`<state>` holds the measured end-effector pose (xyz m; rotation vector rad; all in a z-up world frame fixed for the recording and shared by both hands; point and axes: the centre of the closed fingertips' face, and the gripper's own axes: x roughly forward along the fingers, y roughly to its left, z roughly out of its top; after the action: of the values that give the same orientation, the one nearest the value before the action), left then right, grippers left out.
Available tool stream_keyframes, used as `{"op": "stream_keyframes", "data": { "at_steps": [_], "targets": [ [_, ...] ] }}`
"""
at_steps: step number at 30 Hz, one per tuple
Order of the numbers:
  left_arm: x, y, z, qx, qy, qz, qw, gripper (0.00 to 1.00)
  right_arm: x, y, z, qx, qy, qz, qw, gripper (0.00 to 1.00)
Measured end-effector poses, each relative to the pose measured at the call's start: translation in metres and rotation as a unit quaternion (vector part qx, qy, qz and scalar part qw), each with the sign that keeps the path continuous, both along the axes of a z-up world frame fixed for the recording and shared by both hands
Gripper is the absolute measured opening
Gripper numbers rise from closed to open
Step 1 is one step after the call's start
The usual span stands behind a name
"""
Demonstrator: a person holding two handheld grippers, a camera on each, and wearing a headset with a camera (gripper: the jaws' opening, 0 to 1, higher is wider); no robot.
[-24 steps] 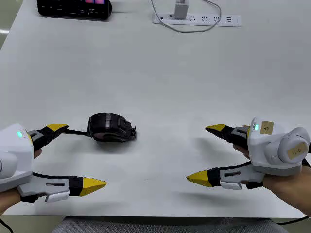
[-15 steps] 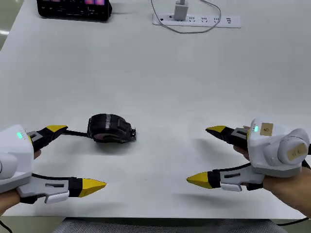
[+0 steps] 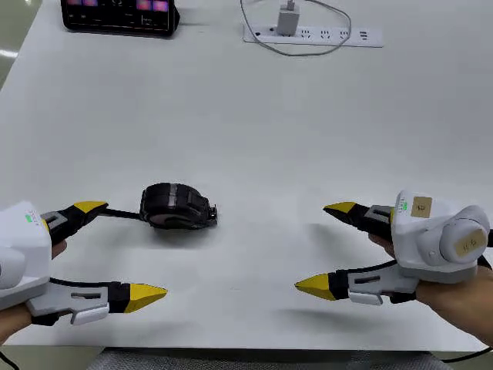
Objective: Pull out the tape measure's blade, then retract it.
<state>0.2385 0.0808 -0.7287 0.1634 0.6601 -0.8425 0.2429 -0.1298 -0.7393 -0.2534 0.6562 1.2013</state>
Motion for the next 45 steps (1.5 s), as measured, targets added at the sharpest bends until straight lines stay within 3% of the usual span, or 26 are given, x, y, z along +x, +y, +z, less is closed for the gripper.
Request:
{"op": "stream_keyframes", "data": {
  "at_steps": [8, 21, 33, 45],
  "targets": [
    [0.007, 0.002, 0.002, 0.005, -0.002, -0.008, 1.0, 0.96, 0.004, 0.003, 0.0, 0.0, -0.003, 0.002, 1.0, 0.75],
    [0.024, 0.007, 0.002, 0.033, -0.011, -0.039, 0.9986, 0.95, 0.016, 0.012, -0.002, -0.007, -0.009, 0.026, 0.9996, 0.74],
    [0.03, 0.004, -0.003, 0.052, -0.008, -0.076, 0.9957, 0.93, 0.025, 0.022, -0.003, -0.012, -0.013, 0.047, 0.9988, 0.74],
    [0.037, 0.001, -0.006, 0.082, -0.006, -0.114, 0.9901, 0.86, 0.028, 0.029, -0.005, -0.022, -0.012, 0.071, 0.9971, 0.73]
  ]
}}
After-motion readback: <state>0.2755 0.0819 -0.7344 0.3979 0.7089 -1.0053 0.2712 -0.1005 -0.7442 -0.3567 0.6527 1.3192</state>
